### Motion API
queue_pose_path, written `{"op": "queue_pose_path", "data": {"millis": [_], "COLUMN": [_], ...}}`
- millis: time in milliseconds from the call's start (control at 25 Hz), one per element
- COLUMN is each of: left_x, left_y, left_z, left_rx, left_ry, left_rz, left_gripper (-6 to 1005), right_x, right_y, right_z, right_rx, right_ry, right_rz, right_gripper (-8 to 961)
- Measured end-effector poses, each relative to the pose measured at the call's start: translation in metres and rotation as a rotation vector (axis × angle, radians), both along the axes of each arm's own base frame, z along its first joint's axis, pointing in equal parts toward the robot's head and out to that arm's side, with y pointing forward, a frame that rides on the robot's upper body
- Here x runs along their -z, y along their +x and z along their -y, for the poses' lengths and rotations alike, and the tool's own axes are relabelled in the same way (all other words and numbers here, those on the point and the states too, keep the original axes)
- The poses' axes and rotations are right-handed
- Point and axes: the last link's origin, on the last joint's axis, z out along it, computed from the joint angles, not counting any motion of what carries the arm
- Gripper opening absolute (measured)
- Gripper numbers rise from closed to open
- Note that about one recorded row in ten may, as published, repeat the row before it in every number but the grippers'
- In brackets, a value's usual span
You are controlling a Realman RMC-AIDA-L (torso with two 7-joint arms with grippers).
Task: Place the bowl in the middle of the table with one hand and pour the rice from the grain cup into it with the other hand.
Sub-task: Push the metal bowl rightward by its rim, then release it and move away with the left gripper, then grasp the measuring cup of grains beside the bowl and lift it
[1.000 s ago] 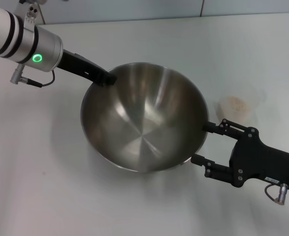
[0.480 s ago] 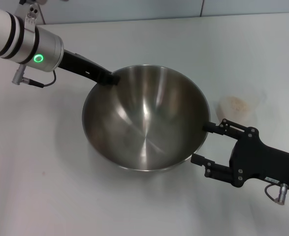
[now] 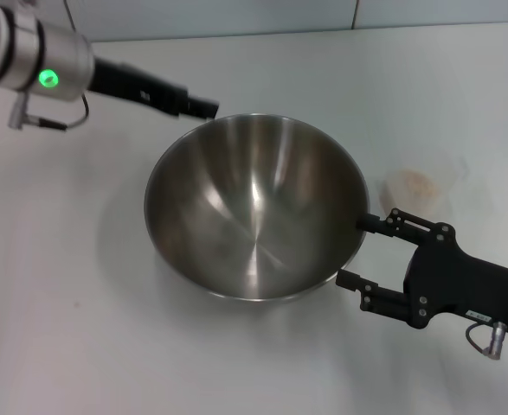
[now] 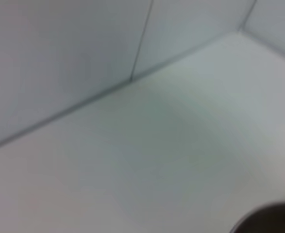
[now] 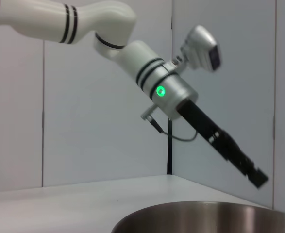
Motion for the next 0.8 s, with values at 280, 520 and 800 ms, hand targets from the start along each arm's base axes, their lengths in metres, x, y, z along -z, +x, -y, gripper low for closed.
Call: {"op": "queue_pose_path", "data": {"millis": [280,520,800], "left_x": [-0.046,-0.07,-0.086], "left_y": [0.009,-0.012,-0.07], "left_z": [0.021,0.049,0.103], "left_rx": [0.15,0.258,0.352], "left_ry": [0.097,0.191,0.323], "left_rz": [0.238,0.412,0.557], "left_gripper": [675,772,772], "right_x": [-0.001,-0.002,-0.003], "right_y": [-0.001,-0.001,0.0], "right_z": [-0.001,-0.003,-0.003], "right_rx": [0.003,0.005,0.011], "right_ry": [0.009,0.018,0.027], "right_rz": [-0.006,-0.01,-0.01], "right_gripper": [712,712,712]}}
